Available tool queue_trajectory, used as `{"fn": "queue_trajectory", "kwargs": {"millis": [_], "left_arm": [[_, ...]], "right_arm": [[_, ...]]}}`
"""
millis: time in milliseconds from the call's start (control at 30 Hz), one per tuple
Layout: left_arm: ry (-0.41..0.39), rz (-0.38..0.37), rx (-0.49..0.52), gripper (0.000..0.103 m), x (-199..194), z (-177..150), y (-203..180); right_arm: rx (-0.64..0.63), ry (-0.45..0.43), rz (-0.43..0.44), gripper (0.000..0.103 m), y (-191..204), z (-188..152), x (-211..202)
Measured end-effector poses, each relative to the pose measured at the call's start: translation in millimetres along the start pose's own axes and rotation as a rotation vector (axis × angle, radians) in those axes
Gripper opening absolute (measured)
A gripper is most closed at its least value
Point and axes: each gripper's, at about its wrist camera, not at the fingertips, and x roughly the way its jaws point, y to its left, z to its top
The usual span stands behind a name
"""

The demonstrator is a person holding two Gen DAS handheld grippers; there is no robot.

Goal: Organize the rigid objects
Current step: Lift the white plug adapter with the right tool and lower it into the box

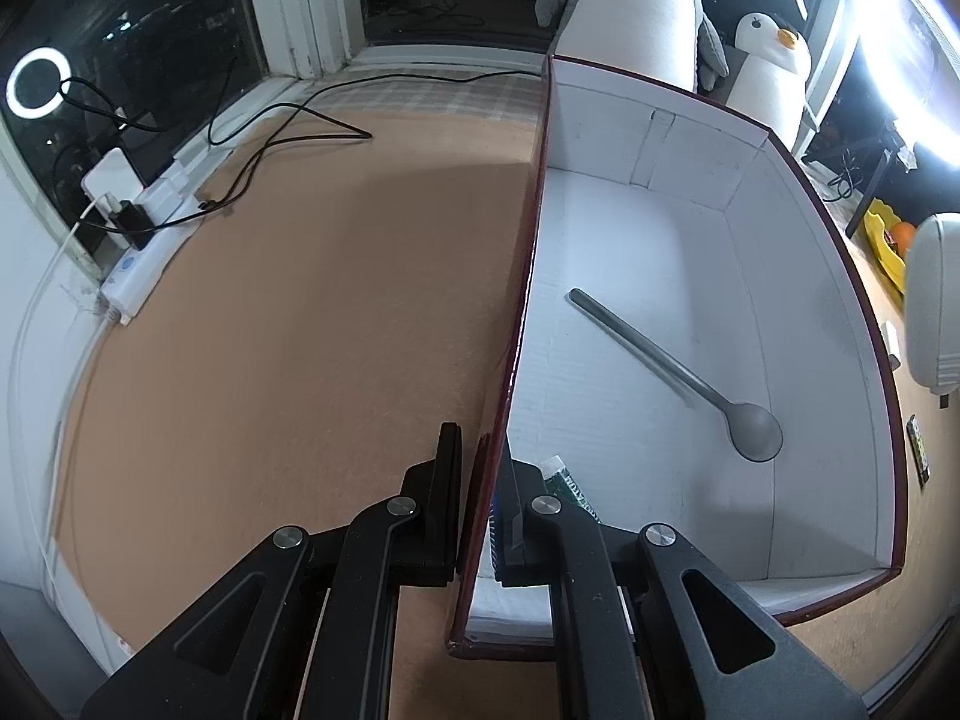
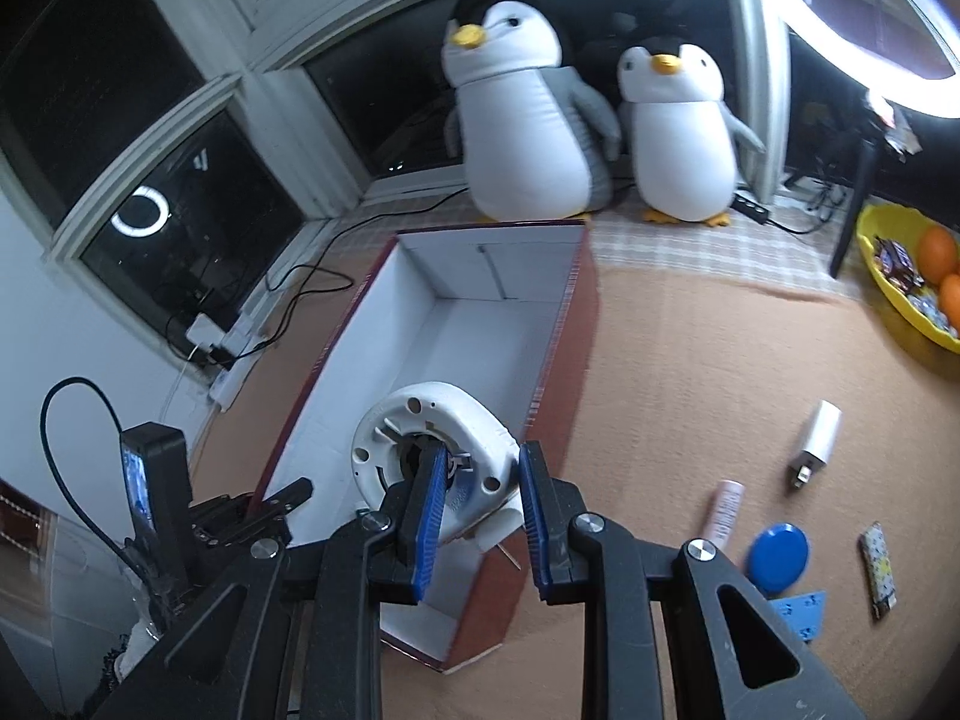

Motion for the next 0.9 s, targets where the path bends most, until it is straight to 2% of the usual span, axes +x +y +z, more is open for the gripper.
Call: {"fn": "queue_trajectory", "kwargs": {"millis": [333,800,900], "left_arm": [[-0.003,0.005,-0.018,0.007,-0.2,0.0,0.5],[-0.001,0.007,-0.021,0.007,-0.7,0.2,0.0],[-0.001,0.006,-0.019,0.007,-0.4,-0.2,1.1]], "right_arm": [[-0.078,0.083,0.032,0.022,34.9,-3.4,44.7],[-0.103,0.160,0.038,0.022,41.5,-12.9,73.2],[-0.091,0.168,0.063,0.023,40.8,-12.5,74.2]]}}
